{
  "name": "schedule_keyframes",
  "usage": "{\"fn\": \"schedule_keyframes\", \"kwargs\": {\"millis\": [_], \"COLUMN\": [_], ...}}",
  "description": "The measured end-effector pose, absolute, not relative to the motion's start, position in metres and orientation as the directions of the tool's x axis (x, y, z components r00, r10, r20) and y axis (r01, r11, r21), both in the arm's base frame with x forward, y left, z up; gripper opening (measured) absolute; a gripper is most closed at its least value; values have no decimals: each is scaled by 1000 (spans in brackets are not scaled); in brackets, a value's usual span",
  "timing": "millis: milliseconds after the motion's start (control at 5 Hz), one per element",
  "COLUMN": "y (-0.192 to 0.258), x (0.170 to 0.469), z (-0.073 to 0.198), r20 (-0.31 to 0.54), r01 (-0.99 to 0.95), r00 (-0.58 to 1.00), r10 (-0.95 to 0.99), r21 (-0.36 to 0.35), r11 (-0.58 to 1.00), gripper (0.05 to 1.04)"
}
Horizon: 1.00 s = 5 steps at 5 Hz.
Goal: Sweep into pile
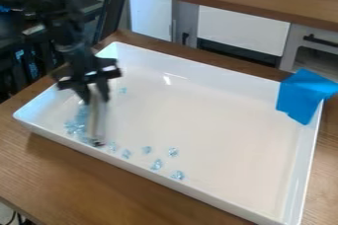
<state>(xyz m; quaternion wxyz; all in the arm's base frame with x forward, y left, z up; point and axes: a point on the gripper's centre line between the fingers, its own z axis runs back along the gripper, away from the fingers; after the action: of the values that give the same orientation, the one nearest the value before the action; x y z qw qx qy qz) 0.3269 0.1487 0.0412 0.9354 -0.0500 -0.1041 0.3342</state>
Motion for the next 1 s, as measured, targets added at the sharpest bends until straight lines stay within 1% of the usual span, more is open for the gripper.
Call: {"fn": "schedule_keyframes", "kwargs": {"millis": [200,400,600,800,1000], "y": [156,145,112,66,17], "x": [305,303,322,353,370], "z": [44,61,81,103,110], "r20": [97,79,98,132,180], "r01": [-665,-679,-649,-529,-432], "r00": [725,707,712,788,840], "r10": [682,702,695,601,512], "r21": [-160,-202,-285,-355,-349], "r11": [730,706,705,771,832], "gripper": [370,370,370,370,370]}}
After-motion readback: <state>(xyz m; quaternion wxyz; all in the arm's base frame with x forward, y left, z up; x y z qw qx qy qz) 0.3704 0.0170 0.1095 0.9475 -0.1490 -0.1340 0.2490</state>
